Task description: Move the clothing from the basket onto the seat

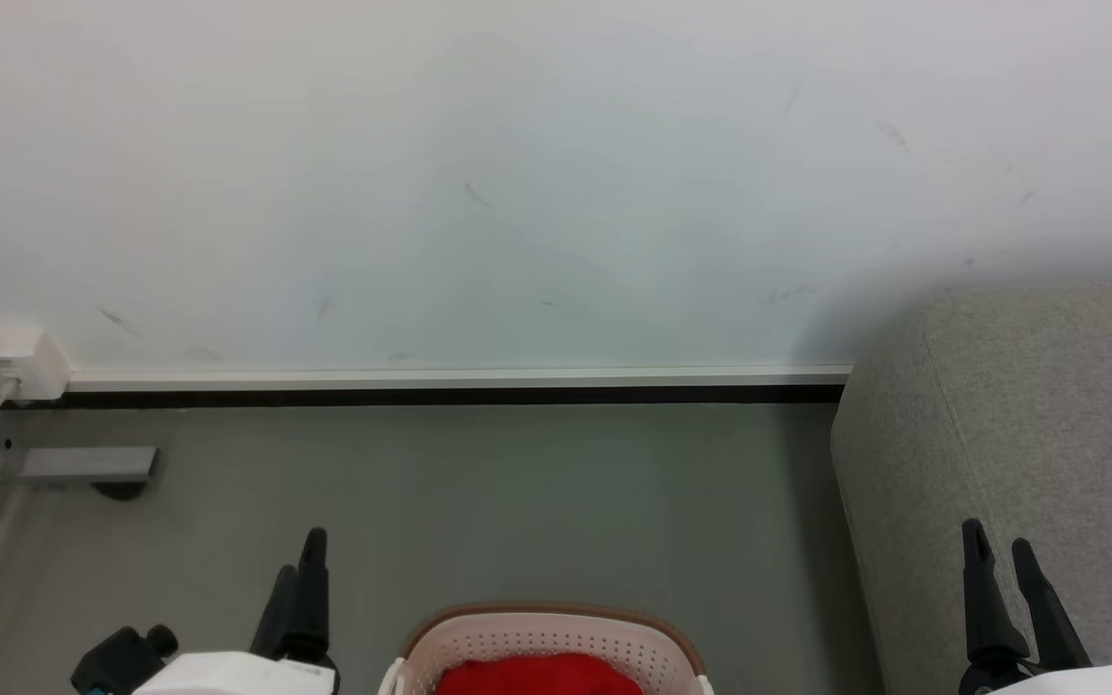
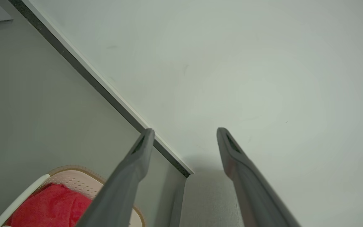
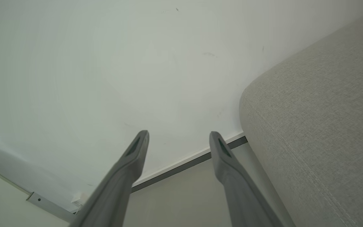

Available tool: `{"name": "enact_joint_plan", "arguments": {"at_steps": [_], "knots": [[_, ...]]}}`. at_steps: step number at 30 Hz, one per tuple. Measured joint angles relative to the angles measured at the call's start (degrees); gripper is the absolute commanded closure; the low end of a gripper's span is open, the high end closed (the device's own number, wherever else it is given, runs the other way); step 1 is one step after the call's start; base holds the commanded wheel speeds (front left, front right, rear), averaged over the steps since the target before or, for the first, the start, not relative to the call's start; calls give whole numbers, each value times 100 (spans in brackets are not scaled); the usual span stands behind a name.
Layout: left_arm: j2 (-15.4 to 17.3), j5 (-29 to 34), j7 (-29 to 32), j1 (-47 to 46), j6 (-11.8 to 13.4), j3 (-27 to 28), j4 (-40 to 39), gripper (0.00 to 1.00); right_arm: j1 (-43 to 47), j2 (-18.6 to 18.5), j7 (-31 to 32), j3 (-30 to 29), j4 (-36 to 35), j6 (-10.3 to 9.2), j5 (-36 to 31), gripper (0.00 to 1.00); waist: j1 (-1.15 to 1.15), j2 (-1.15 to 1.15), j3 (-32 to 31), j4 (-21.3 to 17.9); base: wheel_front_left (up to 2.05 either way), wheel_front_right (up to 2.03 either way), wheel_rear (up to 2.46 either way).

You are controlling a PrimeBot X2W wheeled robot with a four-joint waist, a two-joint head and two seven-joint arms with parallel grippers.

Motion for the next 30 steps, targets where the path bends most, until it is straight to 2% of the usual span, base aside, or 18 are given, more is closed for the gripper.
{"name": "enact_joint_plan", "arguments": {"at_steps": [15,30], "knots": [[5,1986,-250,2,55,-81,-82,0,63,-7,-249,111,-32,-1,-1273,0,0,0,-17,62,0,0,0],[15,3267,-456,78,22,-99,-56,0,154,-16,-478,168,88,0,-2331,0,0,0,-60,78,0,0,0]]}}
